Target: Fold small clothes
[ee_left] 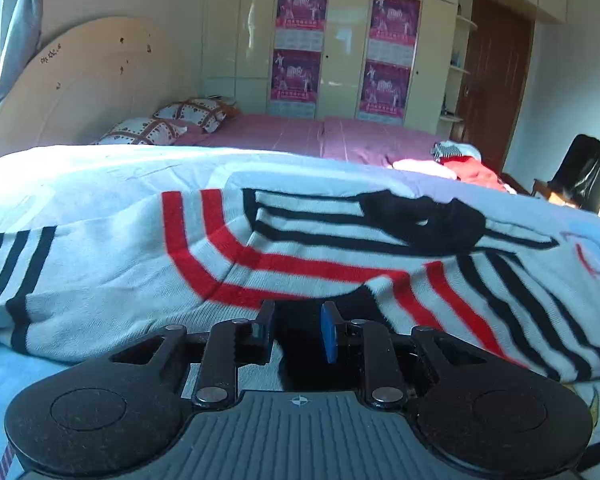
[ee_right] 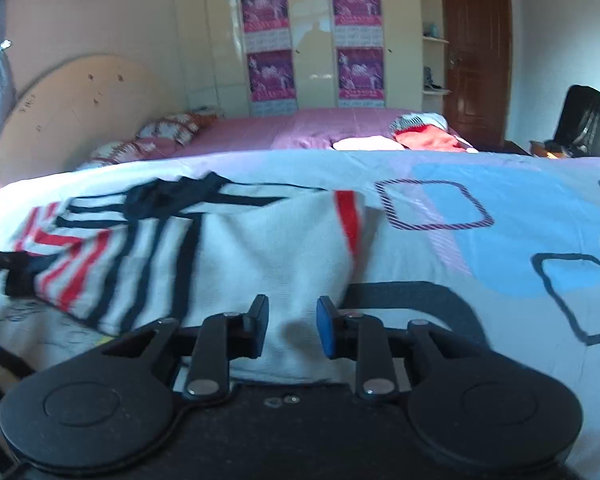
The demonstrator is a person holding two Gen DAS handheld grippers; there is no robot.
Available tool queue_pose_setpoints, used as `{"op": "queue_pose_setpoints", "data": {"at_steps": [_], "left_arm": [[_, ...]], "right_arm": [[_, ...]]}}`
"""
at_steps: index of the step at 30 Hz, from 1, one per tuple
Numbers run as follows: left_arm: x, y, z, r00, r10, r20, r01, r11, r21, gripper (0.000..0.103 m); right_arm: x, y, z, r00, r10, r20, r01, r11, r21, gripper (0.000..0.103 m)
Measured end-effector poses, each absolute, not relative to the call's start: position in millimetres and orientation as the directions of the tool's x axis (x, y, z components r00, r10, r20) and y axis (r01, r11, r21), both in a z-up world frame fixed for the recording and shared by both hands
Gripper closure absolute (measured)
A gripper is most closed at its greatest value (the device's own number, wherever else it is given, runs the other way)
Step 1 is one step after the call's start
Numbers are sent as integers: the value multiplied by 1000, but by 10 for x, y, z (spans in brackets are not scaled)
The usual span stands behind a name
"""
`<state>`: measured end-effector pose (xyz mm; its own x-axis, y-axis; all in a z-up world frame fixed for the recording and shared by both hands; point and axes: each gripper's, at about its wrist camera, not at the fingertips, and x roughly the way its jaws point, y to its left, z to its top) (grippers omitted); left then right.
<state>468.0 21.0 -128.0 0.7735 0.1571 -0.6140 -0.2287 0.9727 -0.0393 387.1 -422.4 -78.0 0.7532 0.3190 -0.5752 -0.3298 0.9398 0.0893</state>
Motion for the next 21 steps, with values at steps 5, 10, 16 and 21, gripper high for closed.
{"op": "queue_pose_setpoints", "data": {"at_steps": [5, 10, 16, 21], "left_arm": [[4624, 345, -1257, 756, 145, -638, -244, 967, -70, 72], [4176, 831, -1156, 777, 179, -603, -323, 937, -137, 38], [3303, 2215, -1301, 746, 273, -608, -570, 734, -370, 39], [2887, 3229, -1525, 738, 306, -601, -658, 522, -542, 48]], "right_arm": [[3933, -4001, -835, 712, 261, -651, -295, 954, 60, 75], [3738, -4048, -611, 738, 283, -613, -243, 958, 150, 74], [3465, -3961, -540, 738, 251, -626, -177, 968, 179, 70], [3363, -3632, -467, 735, 246, -633, -153, 968, 198, 69]]}}
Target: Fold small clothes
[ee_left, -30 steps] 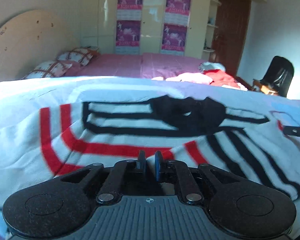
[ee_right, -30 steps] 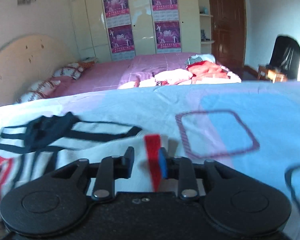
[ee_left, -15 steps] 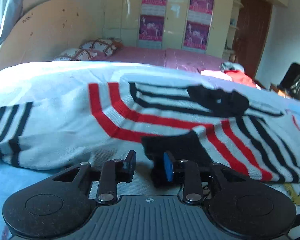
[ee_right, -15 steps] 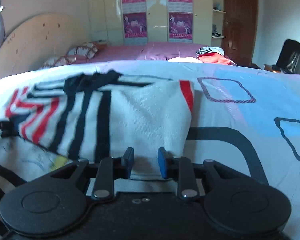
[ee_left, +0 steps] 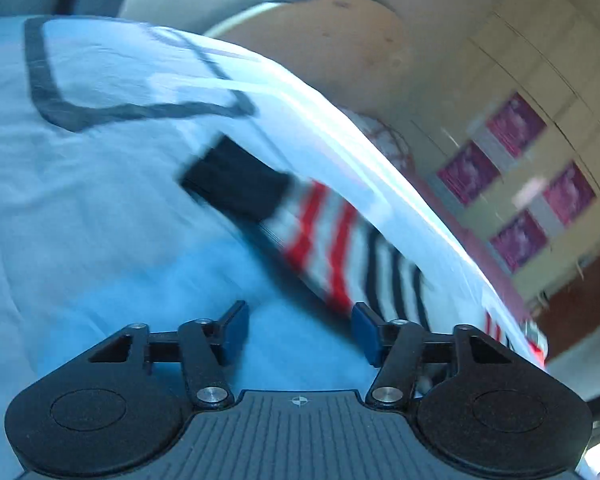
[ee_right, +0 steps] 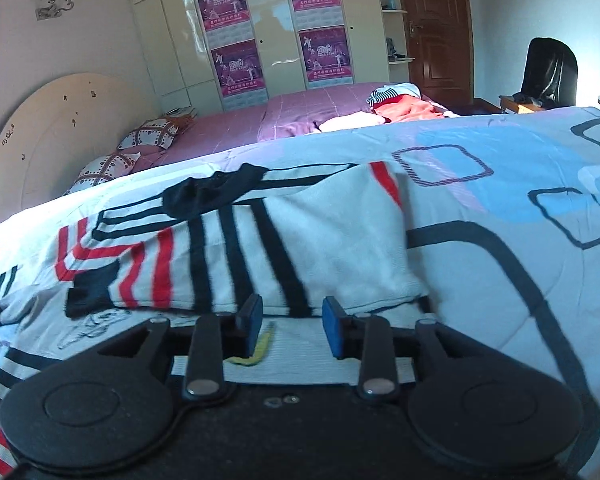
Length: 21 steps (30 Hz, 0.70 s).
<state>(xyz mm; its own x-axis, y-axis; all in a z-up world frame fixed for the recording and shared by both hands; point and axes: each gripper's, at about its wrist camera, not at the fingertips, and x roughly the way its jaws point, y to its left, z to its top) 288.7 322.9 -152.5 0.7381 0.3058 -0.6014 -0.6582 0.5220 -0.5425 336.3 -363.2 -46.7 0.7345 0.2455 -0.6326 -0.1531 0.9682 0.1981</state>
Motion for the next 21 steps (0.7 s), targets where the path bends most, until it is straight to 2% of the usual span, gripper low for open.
{"op": "queue_pose_setpoints", "data": {"at_steps": [8, 9, 10, 11, 13, 16, 19, 21], "left_arm": [[3241, 4018, -1772, 796, 247, -552, -602, 422, -678, 49], [3292, 4067, -1772, 793, 246, -558, -605, 423, -674, 53], [3380, 4131, -1769, 771, 249, -586, -631, 428, -647, 80], [3443, 4168, -1767, 759, 240, -605, -642, 431, -634, 98], [3504, 4171, -1695, 796, 227, -561, -598, 438, -671, 98], [3707, 3916, -1305, 849, 223, -478, -509, 587, -630, 98], [4053, 3362, -925, 897, 159, -413, -382, 748, -543, 98], [4357, 2857, -746, 912, 82, -403, -282, 839, -466, 98]], "right_arm": [[3279, -3084, -258, 752, 271, -601, -117, 952, 283, 69], [3256, -3040, -234, 755, 269, -598, -119, 953, 280, 70], [3237, -2994, -211, 758, 266, -595, -119, 954, 274, 70], [3220, -2977, -193, 761, 263, -593, -121, 956, 268, 70], [3188, -2971, -177, 764, 251, -595, -115, 960, 257, 70], [3146, -3019, -174, 769, 226, -598, -88, 964, 251, 69], [3088, -3096, -194, 772, 204, -602, -62, 967, 248, 69], [3059, -3148, -196, 777, 191, -600, -45, 967, 249, 69]]}}
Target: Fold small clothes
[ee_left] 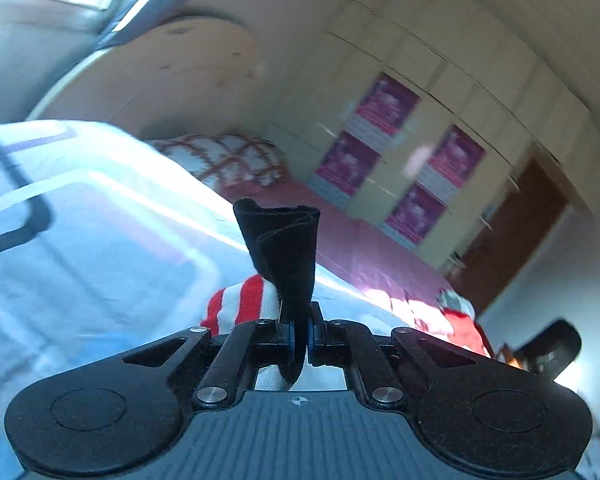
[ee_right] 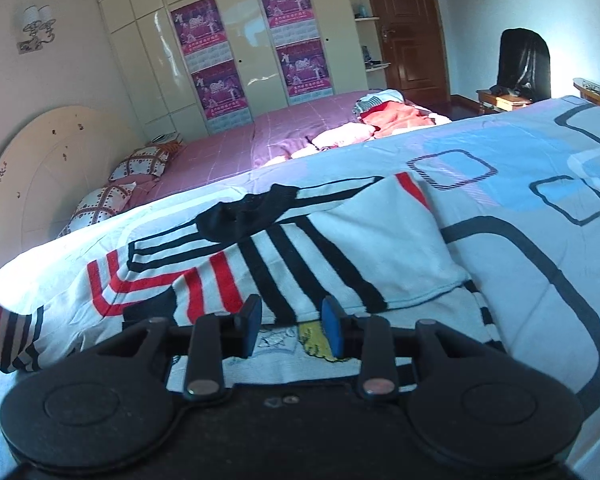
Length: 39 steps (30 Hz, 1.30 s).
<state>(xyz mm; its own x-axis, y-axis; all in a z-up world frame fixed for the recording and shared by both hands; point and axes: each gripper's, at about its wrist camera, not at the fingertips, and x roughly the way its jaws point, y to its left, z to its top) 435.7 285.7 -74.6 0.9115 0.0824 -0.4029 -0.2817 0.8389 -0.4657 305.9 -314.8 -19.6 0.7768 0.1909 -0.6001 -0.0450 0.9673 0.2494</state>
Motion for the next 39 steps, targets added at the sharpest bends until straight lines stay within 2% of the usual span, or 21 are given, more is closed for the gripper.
{"op": "queue_pose_setpoints", "data": {"at_steps": [6, 9, 12, 14, 15, 17, 22, 24, 26, 29, 31, 32, 35, 39], "left_arm": [[5147, 1415, -807, 880, -122, -460, -44, 942, -334, 98], [5537, 806, -984, 825, -157, -542, 21, 968, -249, 98], [5822, 248, -1233, 706, -173, -686, 95, 984, -150, 97], [5723, 45, -1172, 736, -131, -664, 119, 991, -63, 87], [5647, 52, -1078, 740, -145, -657, 131, 989, -71, 83], [5265, 195, -922, 779, -159, -607, 117, 987, -109, 68], [4447, 930, -856, 843, 13, -538, -81, 991, -104, 67], [4253, 1233, -1016, 824, 86, -560, -157, 984, -81, 67], [4221, 1451, -1184, 788, 96, -608, -202, 973, -108, 67], [4257, 1588, -1347, 775, 105, -623, -224, 968, -116, 67], [4332, 1620, -1403, 778, 94, -622, -226, 964, -137, 67], [4379, 1617, -1420, 782, 89, -616, -223, 964, -142, 67], [4568, 1575, -1516, 777, 72, -625, -208, 967, -147, 67], [4625, 1507, -1576, 780, 77, -621, -198, 972, -127, 67]], "right_arm": [[3038, -3391, -187, 789, 168, -591, -4, 963, 269, 69], [3042, -3555, -188, 791, 161, -590, 25, 956, 294, 68], [3073, -3696, -227, 780, 177, -600, 38, 944, 328, 64], [3105, -3752, -259, 771, 200, -604, 37, 934, 357, 57], [3119, -3767, -268, 772, 216, -598, 31, 927, 375, 53], [3160, -3756, -290, 775, 250, -580, 16, 910, 413, 52], [3482, -3500, -487, 720, 431, -544, -26, 800, 599, 56], [3659, -3279, -574, 683, 503, -530, -38, 748, 662, 56], [3848, -3035, -661, 647, 554, -524, -41, 712, 701, 56], [4116, -2680, -802, 602, 570, -559, -26, 714, 700, 56], [4276, -2495, -885, 582, 537, -611, -5, 753, 658, 73], [4328, -2427, -897, 583, 505, -637, -4, 785, 619, 95], [4362, -2351, -791, 618, 466, -633, -70, 835, 546, 96], [4089, -2540, -329, 762, 406, -504, -193, 886, 422, 96]]}}
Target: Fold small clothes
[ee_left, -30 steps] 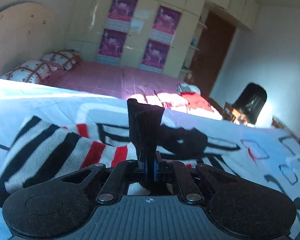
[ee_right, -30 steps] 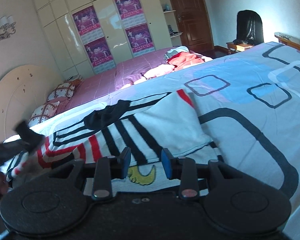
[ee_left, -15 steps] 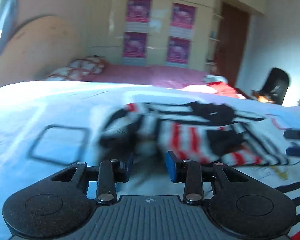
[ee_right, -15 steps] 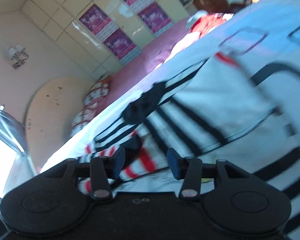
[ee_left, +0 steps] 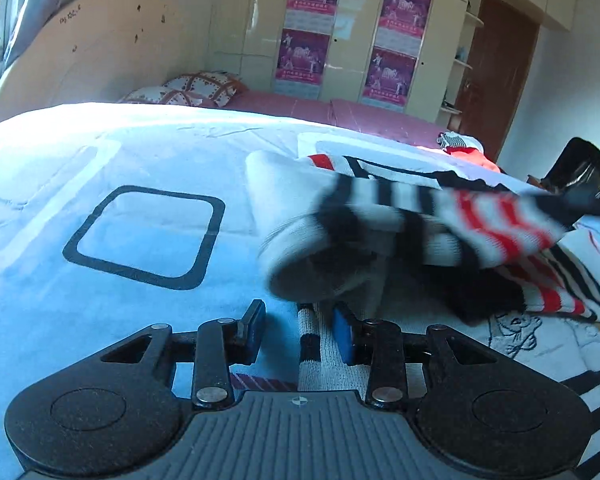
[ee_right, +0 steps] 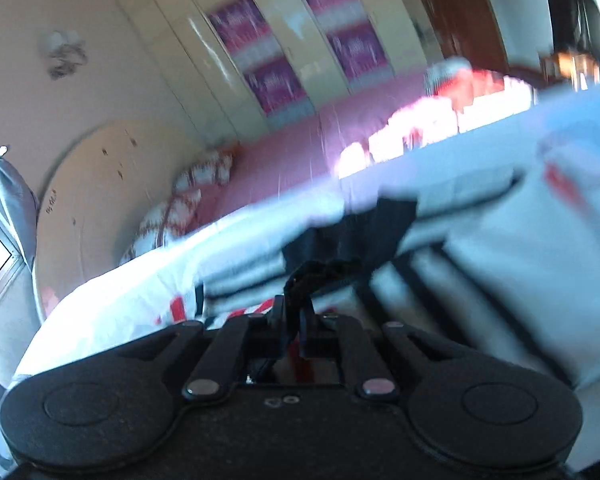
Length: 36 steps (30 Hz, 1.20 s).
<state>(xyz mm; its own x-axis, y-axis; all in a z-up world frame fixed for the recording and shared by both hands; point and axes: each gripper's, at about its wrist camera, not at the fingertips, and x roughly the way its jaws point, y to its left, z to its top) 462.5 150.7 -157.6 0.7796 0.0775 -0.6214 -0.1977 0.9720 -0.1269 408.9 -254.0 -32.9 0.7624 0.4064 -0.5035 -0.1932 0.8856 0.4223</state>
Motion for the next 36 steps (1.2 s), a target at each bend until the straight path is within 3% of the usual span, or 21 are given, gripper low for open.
{"op": "queue_pose_setpoints", "data": {"at_steps": [3, 5, 11, 15, 20, 22, 25, 29, 34, 35, 36], "left_arm": [[4604, 1467, -1596, 785, 88, -613, -198, 973, -114, 67], [4600, 1453, -1593, 787, 88, -611, -199, 973, -117, 67], [4551, 1462, -1466, 804, 59, -591, -173, 975, -137, 67], [4664, 1344, -1465, 779, 57, -625, -107, 993, -43, 67], [4742, 1338, -1389, 803, 98, -588, -132, 991, -15, 67], [4710, 1447, -1394, 815, 93, -573, -174, 981, -89, 67], [4655, 1442, -1517, 794, 111, -598, -199, 976, -83, 67], [4654, 1533, -1565, 787, 75, -613, -194, 972, -129, 67], [4586, 1597, -1523, 777, 27, -629, -130, 984, -118, 66], [4547, 1638, -1501, 775, 17, -632, -124, 984, -126, 66], [4484, 1703, -1457, 782, 13, -624, -129, 981, -142, 66]], "right_arm": [[3976, -2855, -239, 828, 283, -484, -139, 940, 312, 96], [4070, -3064, -374, 806, 234, -544, -75, 951, 299, 96], [4116, -3113, -490, 787, 262, -558, -88, 944, 319, 96], [4130, -3112, -453, 790, 279, -546, -105, 939, 328, 96], [4188, -3109, -428, 781, 290, -553, -128, 941, 314, 96], [4145, -3113, -368, 799, 303, -519, -143, 935, 326, 96], [4023, -3121, -322, 834, 327, -444, -196, 929, 315, 96], [4236, -3244, -811, 739, 273, -616, -83, 944, 320, 96], [4169, -3294, -931, 730, 280, -624, -81, 941, 328, 96], [4177, -3314, -927, 724, 285, -628, -84, 940, 330, 94], [4170, -3341, -898, 726, 283, -626, -81, 940, 332, 84]]}}
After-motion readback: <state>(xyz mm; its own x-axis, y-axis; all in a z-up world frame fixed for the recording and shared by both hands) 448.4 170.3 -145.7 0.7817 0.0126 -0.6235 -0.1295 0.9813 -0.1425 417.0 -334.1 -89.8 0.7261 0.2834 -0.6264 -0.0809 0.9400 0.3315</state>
